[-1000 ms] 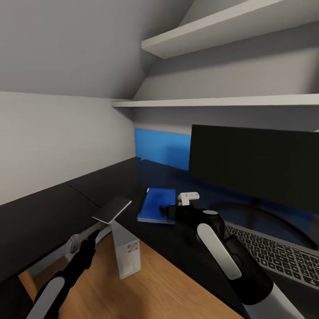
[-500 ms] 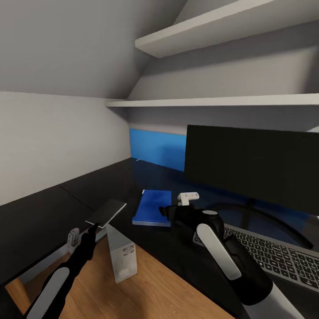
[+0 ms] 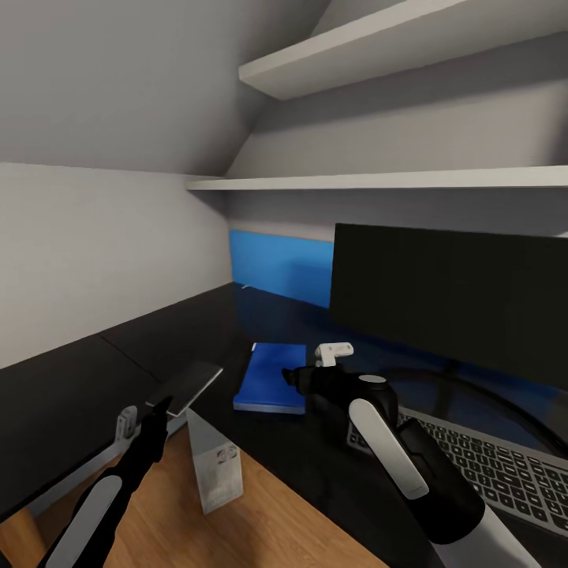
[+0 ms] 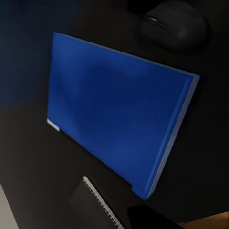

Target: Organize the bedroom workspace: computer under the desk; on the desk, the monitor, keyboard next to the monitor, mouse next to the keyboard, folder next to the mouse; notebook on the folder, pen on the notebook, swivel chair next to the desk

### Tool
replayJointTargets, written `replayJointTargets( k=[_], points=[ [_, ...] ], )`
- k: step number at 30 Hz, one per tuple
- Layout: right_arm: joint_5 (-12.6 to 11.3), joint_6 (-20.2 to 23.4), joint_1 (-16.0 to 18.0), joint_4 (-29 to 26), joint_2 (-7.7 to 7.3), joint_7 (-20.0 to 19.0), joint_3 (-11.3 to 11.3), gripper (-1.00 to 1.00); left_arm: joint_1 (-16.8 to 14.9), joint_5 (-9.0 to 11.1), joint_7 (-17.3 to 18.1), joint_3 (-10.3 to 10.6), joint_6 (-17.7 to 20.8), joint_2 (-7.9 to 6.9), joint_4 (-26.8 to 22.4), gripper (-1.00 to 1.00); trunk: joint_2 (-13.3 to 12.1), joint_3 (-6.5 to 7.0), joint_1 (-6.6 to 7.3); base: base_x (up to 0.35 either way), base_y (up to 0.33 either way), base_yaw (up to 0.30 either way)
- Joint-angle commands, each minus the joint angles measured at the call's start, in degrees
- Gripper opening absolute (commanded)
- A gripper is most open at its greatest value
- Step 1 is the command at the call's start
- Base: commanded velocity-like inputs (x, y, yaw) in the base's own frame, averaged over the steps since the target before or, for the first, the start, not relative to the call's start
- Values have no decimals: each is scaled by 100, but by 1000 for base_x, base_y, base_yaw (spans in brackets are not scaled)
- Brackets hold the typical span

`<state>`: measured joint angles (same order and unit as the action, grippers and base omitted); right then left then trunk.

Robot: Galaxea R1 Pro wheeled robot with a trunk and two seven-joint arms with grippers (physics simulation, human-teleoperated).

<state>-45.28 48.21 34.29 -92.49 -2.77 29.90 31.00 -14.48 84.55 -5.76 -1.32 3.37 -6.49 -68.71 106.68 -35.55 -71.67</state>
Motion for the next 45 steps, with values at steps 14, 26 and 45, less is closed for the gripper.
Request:
replayJointTargets(
  k=[14, 26, 45],
  points=[
    [-52, 4, 7, -6, -21, 60, 8, 100, -180, 60, -24, 0, 27, 20, 537, 100, 3, -6, 0, 12, 0, 0],
    [-52, 4, 7, -6, -21, 60, 12, 100, -212, 43, -19, 6, 23, 20, 598, 100, 3, -6, 0, 78, 27, 0],
    [-53, 4, 7, -6, -21, 60, 18, 100, -213, 44, 247, 24, 37, 25, 617, 100, 3, -6, 0, 31, 11, 0]
  ],
)
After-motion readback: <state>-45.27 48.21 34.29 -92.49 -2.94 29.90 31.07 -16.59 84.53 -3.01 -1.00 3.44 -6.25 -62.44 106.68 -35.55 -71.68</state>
